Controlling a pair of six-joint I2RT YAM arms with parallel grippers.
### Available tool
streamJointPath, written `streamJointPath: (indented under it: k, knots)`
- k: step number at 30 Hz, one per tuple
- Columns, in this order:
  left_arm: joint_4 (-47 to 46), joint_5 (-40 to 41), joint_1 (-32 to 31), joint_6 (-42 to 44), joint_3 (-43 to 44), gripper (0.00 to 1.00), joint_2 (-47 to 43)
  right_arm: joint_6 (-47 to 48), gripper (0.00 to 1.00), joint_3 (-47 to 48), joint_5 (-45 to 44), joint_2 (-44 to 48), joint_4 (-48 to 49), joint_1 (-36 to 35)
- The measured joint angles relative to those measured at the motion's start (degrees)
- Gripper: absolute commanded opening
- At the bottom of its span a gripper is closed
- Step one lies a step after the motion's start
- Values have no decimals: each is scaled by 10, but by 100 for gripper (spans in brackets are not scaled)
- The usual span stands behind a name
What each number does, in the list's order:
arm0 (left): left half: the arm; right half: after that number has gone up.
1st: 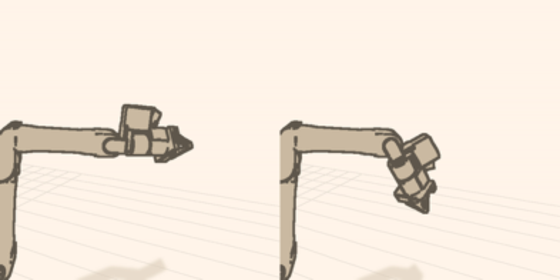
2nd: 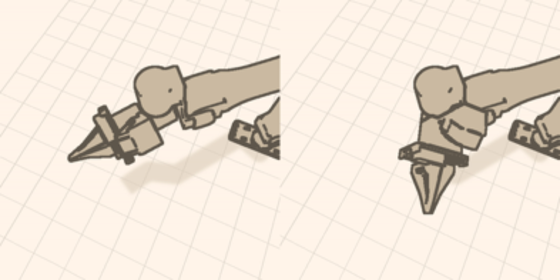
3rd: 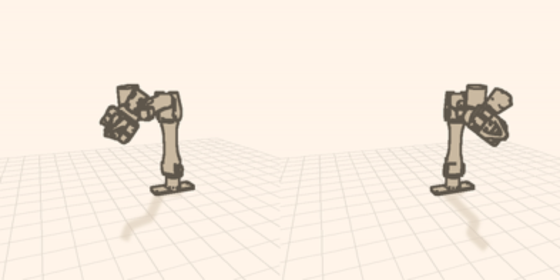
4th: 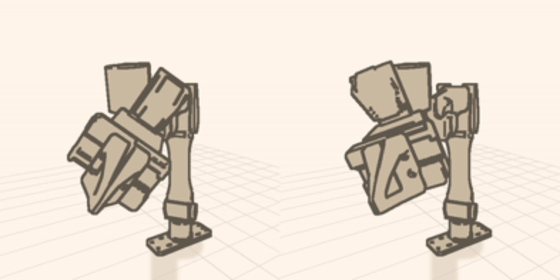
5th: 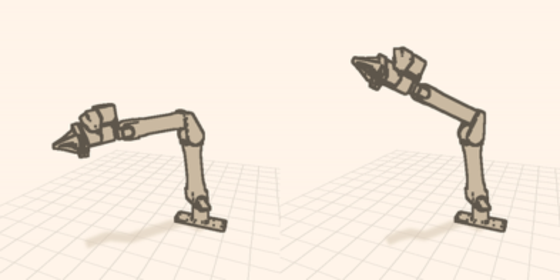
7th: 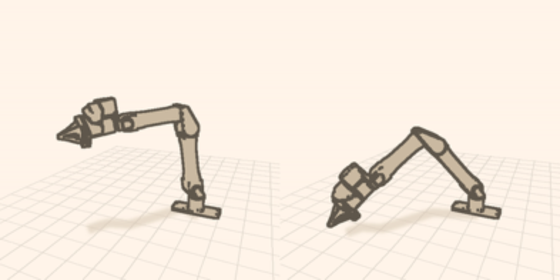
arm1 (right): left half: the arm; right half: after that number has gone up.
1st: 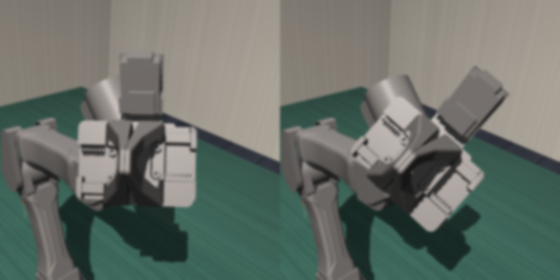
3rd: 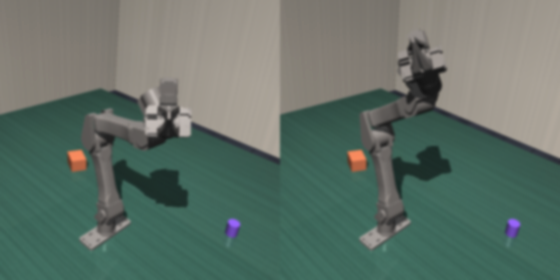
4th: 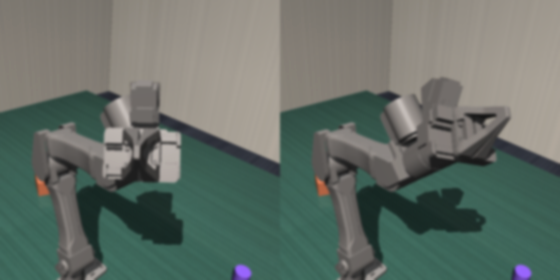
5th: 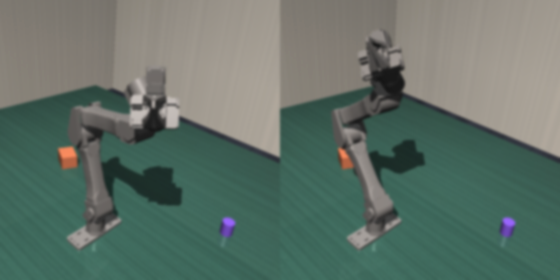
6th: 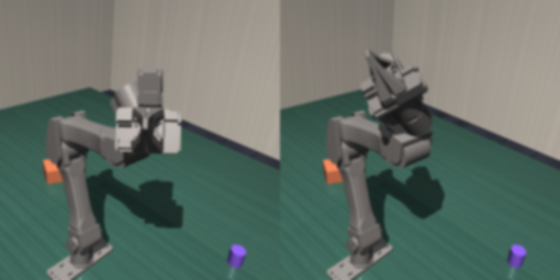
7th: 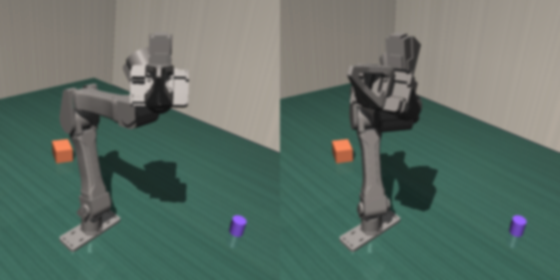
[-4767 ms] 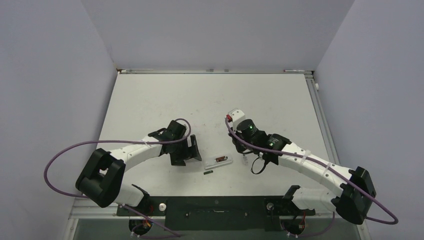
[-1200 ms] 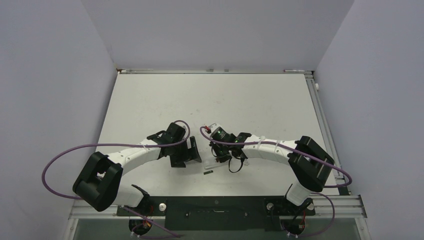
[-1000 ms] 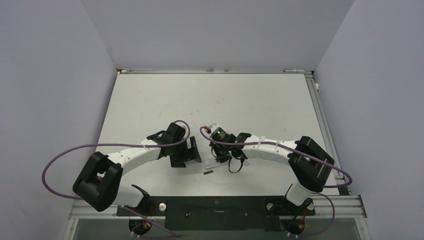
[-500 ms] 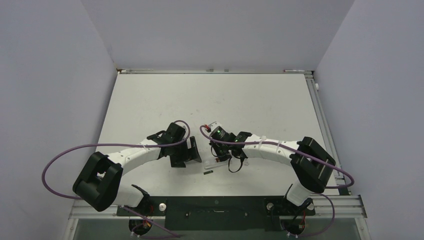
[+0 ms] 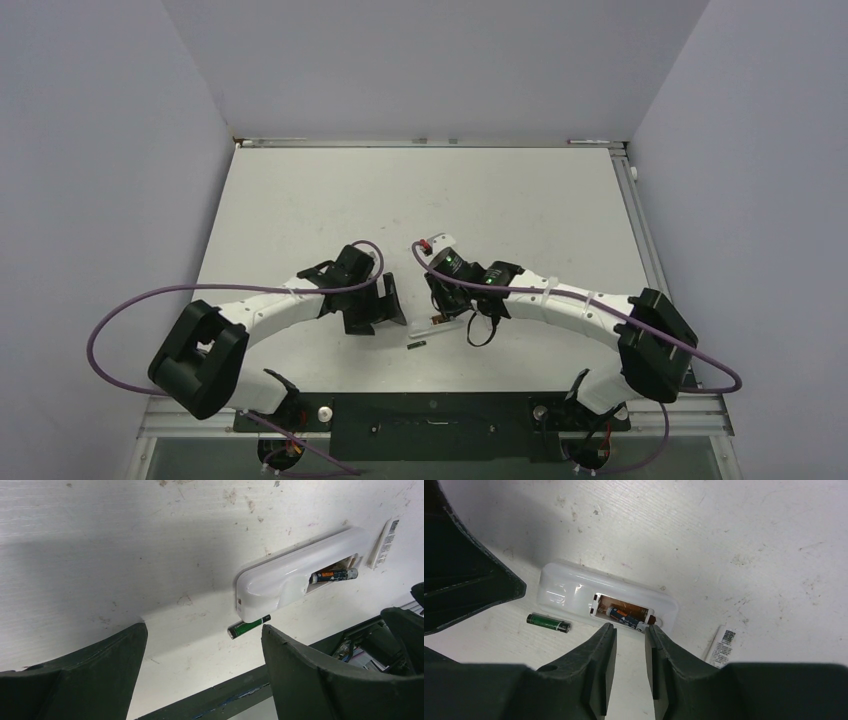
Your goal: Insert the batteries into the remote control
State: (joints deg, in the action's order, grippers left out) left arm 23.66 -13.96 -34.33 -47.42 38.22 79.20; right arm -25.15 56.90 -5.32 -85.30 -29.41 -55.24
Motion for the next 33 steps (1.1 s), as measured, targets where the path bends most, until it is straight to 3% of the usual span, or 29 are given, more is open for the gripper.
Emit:
streamJointPath:
  k: [8, 21, 33]
  knots:
    - [-21, -15, -19, -12, 7, 79, 17, -16, 33, -10, -13, 19, -15, 0]
    - [-66, -28, -45, -45, 10, 54, 50, -36, 31, -43, -13, 40, -20, 2]
    - [-85, -32, -54, -57, 12, 44, 68, -42, 28, -62, -7, 44, -15, 12]
